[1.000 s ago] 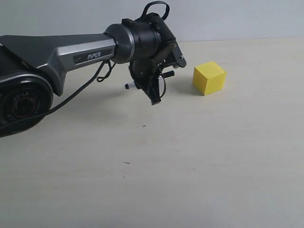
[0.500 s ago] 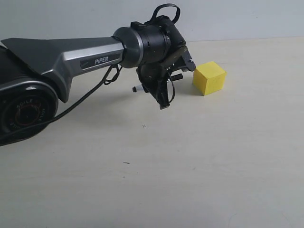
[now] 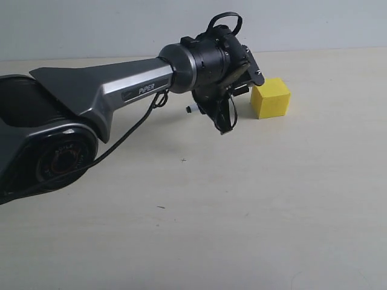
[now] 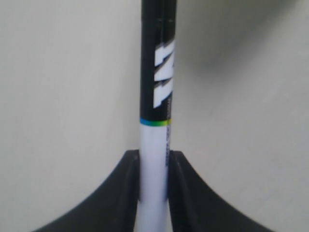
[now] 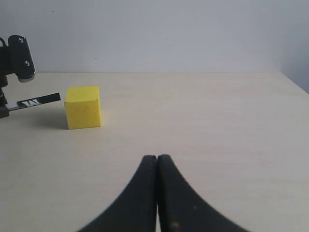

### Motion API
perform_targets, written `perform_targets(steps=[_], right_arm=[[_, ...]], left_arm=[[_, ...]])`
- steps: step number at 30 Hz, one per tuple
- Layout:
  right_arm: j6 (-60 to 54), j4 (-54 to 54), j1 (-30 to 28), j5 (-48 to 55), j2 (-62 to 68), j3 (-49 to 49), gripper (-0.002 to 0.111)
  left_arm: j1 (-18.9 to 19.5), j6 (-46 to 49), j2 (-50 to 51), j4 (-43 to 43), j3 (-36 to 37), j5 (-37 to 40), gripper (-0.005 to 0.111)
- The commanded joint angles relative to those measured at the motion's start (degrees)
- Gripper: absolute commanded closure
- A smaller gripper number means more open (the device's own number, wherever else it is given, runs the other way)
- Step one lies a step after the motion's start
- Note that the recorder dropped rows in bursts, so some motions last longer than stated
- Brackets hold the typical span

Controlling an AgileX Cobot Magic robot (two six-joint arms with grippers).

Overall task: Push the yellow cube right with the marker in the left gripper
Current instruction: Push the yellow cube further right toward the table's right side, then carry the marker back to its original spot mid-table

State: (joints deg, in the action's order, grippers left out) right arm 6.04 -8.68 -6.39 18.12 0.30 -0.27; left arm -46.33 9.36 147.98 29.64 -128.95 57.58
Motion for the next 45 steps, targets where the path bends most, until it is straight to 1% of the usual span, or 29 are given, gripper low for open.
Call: perform_targets(steps=[1, 5, 8, 10, 14, 16, 17, 22, 26, 30, 34, 36, 39, 43, 45], right_arm=[[0.0, -0.3, -0.3, -0.5, -0.3, 0.3, 0.108], [0.0, -0.3, -0.3, -0.5, -0.3, 0.3, 0.108], [0.0, -0.3, -0.3, -0.5, -0.3, 0.3, 0.108], [0.0, -0.3, -0.3, -0.5, -0.3, 0.3, 0.108], [0.0, -0.3, -0.3, -0.5, -0.3, 0.3, 0.108], [0.0, -0.3, -0.3, -0.5, -0.3, 0.3, 0.108], [0.0, -0.3, -0.3, -0.5, -0.3, 0.3, 0.108], [0.0, -0.3, -0.3, -0.5, -0.3, 0.3, 0.108], [0.0, -0.3, -0.3, -0.5, -0.3, 0.3, 0.108], [0.0, -0.3, -0.3, -0.5, -0.3, 0.3, 0.108], [0.0, -0.3, -0.3, -0.5, -0.3, 0.3, 0.108], [0.0, -0.3, -0.3, -0.5, -0.3, 0.3, 0.108], [0.0, -0.3, -0.3, -0.5, -0.3, 0.3, 0.108], [0.0, -0.3, -0.3, -0.5, -0.3, 0.3, 0.108], [0.0, -0.3, -0.3, -0.5, -0.3, 0.3, 0.108]], left_arm=[[-0.2, -0.8, -0.4, 1.8, -0.5, 5.0, 0.107], [-0.2, -0.6, -0.4, 2.7, -0.5, 7.0, 0.107], [-0.2, -0.6, -0.4, 2.5, -0.5, 6.3, 0.107], [-0.2, -0.6, -0.4, 1.1, -0.5, 3.9, 0.107], [-0.4, -0.3, -0.2, -4.6, -0.5, -4.3, 0.107], [-0.6, -2.2, 0.0, -4.2, -0.5, -6.6, 0.107], [-0.6, -4.0, 0.3, -2.6, -0.5, -6.7, 0.107], [0.0, -5.6, 0.1, -0.2, -0.5, -0.6, 0.107], [-0.1, -5.6, -1.5, -0.5, -0.5, 7.0, 0.107], [-0.4, -5.2, -3.6, -5.4, -0.5, 12.4, 0.107], [-0.4, -5.1, -6.4, -9.9, -0.2, 12.4, 0.107], [-0.4, -5.3, -8.5, -12.8, 2.3, 12.4, 0.107], [-0.5, -5.6, -12.3, -15.6, 8.7, 12.4, 0.107], [-0.5, -10.0, -18.9, -15.3, 20.2, 12.4, 0.107], [-0.5, -12.9, -23.1, -15.3, 27.3, 8.7, 0.107]])
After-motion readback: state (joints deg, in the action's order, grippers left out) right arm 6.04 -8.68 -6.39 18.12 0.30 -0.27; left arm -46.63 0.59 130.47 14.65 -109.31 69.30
